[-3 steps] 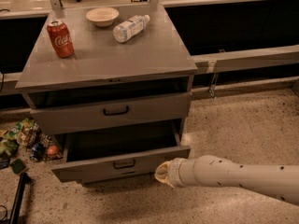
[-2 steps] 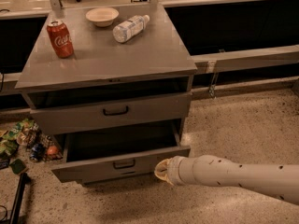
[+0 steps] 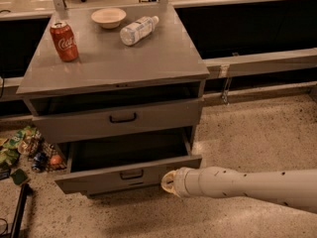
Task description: Close middle drawer
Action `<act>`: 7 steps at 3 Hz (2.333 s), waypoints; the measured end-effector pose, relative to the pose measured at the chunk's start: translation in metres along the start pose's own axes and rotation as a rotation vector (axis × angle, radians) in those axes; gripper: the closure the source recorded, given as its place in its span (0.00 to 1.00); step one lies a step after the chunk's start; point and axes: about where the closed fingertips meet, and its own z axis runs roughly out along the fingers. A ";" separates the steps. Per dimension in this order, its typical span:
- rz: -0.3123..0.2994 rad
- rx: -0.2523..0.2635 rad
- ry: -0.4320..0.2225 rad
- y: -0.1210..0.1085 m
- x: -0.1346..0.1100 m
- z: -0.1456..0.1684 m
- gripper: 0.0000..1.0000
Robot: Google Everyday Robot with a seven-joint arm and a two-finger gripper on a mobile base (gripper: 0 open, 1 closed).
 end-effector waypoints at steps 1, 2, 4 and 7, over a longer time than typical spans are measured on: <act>-0.080 -0.015 -0.007 -0.006 0.011 0.028 1.00; -0.156 -0.006 -0.032 -0.023 0.015 0.056 1.00; -0.216 0.037 -0.084 -0.060 0.026 0.104 1.00; -0.260 0.131 -0.074 -0.109 0.030 0.156 1.00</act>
Offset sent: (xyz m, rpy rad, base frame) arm 0.0942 0.0289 -0.0653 -0.0239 -0.1915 0.2041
